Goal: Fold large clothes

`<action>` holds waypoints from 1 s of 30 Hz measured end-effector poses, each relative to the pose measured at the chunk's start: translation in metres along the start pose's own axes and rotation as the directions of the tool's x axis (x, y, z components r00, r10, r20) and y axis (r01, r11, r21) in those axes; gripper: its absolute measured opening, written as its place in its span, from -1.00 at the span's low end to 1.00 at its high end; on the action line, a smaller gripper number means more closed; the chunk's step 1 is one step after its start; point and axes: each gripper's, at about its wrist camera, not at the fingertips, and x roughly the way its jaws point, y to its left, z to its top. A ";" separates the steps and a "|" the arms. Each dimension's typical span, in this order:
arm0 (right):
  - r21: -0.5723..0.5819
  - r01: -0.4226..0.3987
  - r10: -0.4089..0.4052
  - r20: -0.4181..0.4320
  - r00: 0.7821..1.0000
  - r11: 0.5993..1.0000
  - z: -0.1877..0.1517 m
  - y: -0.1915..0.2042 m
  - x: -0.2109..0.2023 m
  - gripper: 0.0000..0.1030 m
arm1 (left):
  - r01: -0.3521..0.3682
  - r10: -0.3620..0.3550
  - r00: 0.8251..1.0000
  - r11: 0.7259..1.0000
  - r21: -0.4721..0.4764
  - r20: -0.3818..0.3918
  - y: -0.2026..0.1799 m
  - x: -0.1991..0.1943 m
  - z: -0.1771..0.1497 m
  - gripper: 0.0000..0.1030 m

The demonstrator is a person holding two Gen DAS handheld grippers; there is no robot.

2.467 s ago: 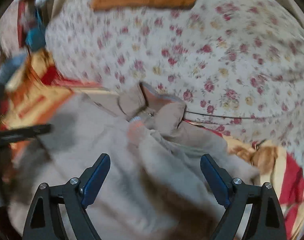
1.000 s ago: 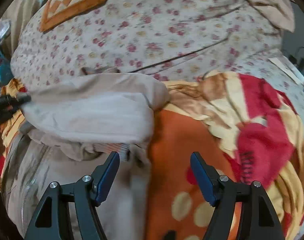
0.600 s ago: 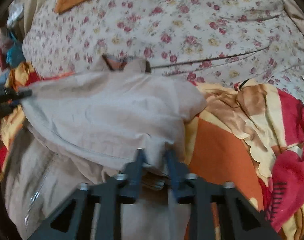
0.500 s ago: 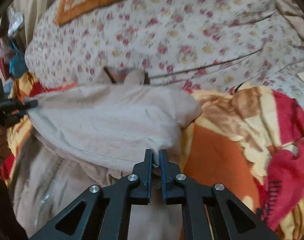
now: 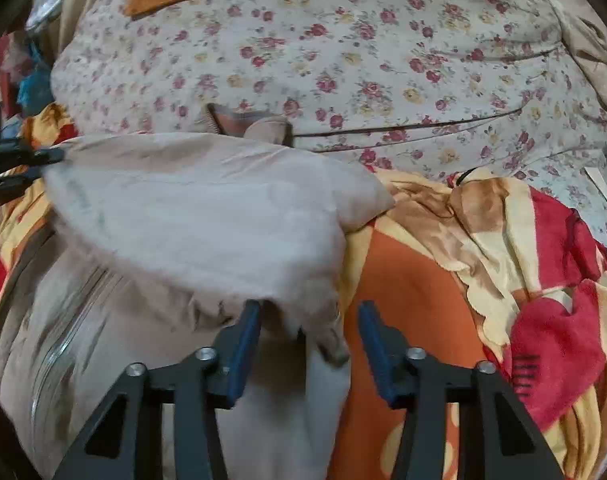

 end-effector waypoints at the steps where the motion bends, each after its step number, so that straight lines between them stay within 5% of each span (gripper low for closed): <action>1: -0.002 0.018 -0.018 0.000 1.000 1.000 0.001 0.000 0.006 -0.41 | -0.002 0.002 1.000 1.000 0.001 -0.007 0.000 0.002 0.000 -0.56; 3: 0.046 -0.003 0.003 -0.007 1.000 0.999 0.003 -0.006 0.013 -0.78 | 0.000 0.000 1.000 1.000 -0.007 -0.018 0.001 0.005 0.000 -0.56; 9: 0.093 -0.081 0.073 0.088 0.993 0.992 -0.005 -0.010 -0.043 -0.91 | -0.012 0.011 1.000 1.000 -0.009 -0.025 0.002 -0.001 -0.001 -0.53; 15: 0.039 -0.052 0.058 -0.167 0.984 0.998 -0.033 0.004 0.007 -0.92 | -0.164 0.162 0.984 0.986 -0.015 -0.073 0.016 0.022 -0.008 -0.38; 18: 0.089 -0.049 0.057 -0.099 0.993 0.995 -0.027 -0.013 -0.024 -0.90 | -0.165 0.165 0.986 0.986 -0.017 -0.033 0.018 0.007 -0.005 0.00; 20: 0.111 -0.038 0.042 -0.033 0.999 0.993 -0.017 -0.020 -0.044 -0.90 | -0.211 0.211 0.975 0.977 -0.005 0.069 0.010 -0.013 -0.002 0.23; 21: 0.129 -0.046 0.046 0.007 0.999 0.991 -0.007 -0.021 -0.052 -0.87 | -0.217 0.216 0.971 0.976 -0.001 0.101 0.008 -0.019 -0.002 0.25; 23: 0.149 -0.094 0.089 0.041 0.995 0.984 0.007 -0.017 -0.053 -0.51 | -0.192 0.187 0.971 0.981 0.017 0.152 -0.002 -0.027 -0.003 0.26; 24: 0.160 -0.128 0.121 0.053 0.991 0.979 0.014 -0.012 -0.047 -0.06 | -0.170 0.164 0.974 0.985 0.027 0.153 -0.005 -0.027 -0.004 0.26; 25: 0.166 -0.150 0.142 0.061 0.988 0.975 0.020 -0.006 -0.039 0.09 | -0.144 0.136 0.980 0.988 0.047 0.146 -0.010 -0.025 -0.007 0.26; 27: 0.155 -0.152 0.147 0.041 0.988 0.976 0.026 0.011 -0.017 0.09 | -0.149 0.137 0.983 0.984 0.098 0.123 -0.018 -0.018 -0.012 0.26; 30: 0.121 -0.094 0.096 -0.009 0.995 0.988 0.029 0.034 0.019 0.00 | -0.276 0.261 0.960 0.944 0.178 0.102 -0.025 0.007 -0.025 0.26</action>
